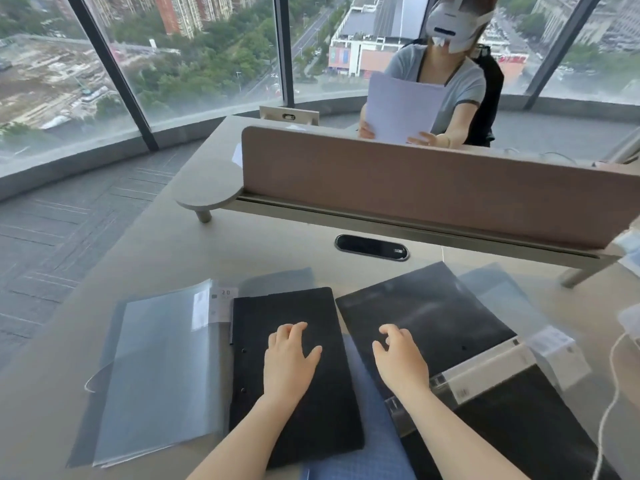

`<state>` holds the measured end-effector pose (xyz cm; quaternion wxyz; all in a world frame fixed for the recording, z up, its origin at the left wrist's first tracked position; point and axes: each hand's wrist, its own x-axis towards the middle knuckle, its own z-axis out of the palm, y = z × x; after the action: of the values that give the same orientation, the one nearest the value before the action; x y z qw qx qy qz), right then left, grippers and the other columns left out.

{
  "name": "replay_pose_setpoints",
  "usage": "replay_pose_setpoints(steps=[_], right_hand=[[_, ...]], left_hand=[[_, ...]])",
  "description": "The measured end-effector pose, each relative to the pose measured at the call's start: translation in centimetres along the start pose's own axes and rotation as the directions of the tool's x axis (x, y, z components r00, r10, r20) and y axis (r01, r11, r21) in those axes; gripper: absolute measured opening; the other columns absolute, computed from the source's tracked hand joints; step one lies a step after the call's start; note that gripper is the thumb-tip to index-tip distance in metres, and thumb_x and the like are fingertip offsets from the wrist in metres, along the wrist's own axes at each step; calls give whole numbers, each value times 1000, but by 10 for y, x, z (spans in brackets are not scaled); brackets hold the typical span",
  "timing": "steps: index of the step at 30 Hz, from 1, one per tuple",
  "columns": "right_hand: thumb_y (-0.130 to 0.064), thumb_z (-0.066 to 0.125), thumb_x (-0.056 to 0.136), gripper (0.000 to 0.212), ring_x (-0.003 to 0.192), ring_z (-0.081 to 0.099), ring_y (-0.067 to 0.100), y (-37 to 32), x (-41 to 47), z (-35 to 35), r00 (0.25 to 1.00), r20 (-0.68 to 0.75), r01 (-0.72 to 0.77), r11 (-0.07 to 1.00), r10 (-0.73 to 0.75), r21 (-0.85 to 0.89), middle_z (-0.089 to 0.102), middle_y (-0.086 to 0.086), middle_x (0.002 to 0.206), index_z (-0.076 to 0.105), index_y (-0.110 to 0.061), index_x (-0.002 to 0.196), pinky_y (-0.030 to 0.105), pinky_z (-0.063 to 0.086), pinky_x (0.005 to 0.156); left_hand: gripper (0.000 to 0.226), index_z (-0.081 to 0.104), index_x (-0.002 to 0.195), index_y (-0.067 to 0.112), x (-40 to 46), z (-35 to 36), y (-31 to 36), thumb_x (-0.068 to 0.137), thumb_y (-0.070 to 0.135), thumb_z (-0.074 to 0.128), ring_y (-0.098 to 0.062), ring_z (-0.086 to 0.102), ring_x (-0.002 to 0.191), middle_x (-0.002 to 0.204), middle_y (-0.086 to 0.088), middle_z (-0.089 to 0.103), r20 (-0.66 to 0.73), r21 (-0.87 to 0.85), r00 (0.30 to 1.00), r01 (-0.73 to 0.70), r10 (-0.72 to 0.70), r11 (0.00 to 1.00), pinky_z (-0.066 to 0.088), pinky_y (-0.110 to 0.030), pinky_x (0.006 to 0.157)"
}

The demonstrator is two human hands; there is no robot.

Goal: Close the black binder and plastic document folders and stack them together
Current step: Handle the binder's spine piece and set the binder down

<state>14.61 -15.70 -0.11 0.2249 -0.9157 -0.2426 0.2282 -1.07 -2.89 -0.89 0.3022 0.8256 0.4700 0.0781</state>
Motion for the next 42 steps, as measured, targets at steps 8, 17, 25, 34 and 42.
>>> replay_pose_setpoints(steps=[8,17,25,34,42], right_hand=[[-29,50,97,35,118,51,18,62,12,-60,983,-152,-101,995,103,20,50,-1,134,50,-27,131,36,52,87],[-23,53,95,45,134,40,24,121,25,-100,968,-223,-110,994,113,23,46,4,145,47,-20,140,38,42,106],[-25,54,94,56,136,42,28,165,36,-122,941,-278,-194,981,191,17,43,8,149,36,-17,146,43,42,108],[-27,41,96,40,117,50,33,192,54,-128,918,-212,-347,938,336,-18,55,12,131,45,-11,133,44,42,88],[-30,42,93,33,105,56,32,196,68,-136,907,-162,-373,920,389,122,60,7,116,61,-19,119,45,42,93]], left_hand=[[57,45,142,27,-5,45,80,91,44,60,-14,35,134,144,10,45,207,-56,954,-210,218,976,39,-31,106],[69,35,150,28,-11,98,147,90,51,59,-14,25,146,157,8,34,400,-26,862,-329,312,944,33,-36,115],[81,22,155,32,-15,135,179,87,53,60,-20,8,153,167,3,10,514,68,798,-405,316,912,18,-39,123],[92,10,157,33,-23,162,179,83,62,56,-23,-8,153,167,-2,-3,601,188,755,-452,262,872,3,-45,125],[92,10,157,33,-21,165,173,83,59,58,-19,-10,153,167,3,-6,576,205,777,-437,253,876,0,-42,124]])
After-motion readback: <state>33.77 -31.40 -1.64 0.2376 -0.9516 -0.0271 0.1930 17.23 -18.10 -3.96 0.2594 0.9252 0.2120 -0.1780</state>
